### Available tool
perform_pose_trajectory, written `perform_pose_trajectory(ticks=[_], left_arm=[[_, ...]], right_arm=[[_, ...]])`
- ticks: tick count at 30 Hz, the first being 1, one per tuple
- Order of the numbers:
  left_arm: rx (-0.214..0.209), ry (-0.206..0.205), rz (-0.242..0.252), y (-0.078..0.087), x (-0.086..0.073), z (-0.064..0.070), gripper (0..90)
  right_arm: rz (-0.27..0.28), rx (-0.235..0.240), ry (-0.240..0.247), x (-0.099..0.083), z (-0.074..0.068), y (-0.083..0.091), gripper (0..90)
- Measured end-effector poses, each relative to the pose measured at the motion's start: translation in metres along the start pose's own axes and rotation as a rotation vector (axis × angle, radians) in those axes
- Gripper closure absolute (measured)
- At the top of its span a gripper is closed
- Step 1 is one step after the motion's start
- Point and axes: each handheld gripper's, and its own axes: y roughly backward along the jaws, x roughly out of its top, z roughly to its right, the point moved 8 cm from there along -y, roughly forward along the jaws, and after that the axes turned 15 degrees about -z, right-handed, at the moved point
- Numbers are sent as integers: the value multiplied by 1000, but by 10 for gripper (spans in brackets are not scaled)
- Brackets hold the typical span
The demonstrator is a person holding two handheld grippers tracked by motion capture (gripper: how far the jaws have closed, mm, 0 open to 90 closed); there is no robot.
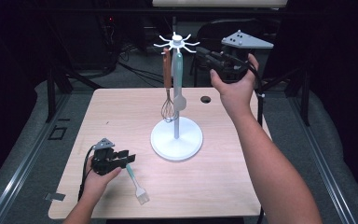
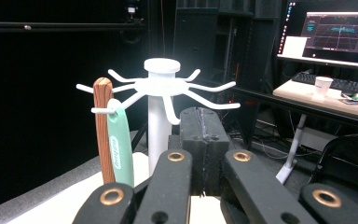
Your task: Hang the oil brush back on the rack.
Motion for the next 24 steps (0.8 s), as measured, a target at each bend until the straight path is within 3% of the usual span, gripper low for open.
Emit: perform_pose_trajectory(ticks=[24], left_arm=[[-1,5,2,0,0,-1,570]], right_arm=[[9,52,73,3,-36,-3,900]])
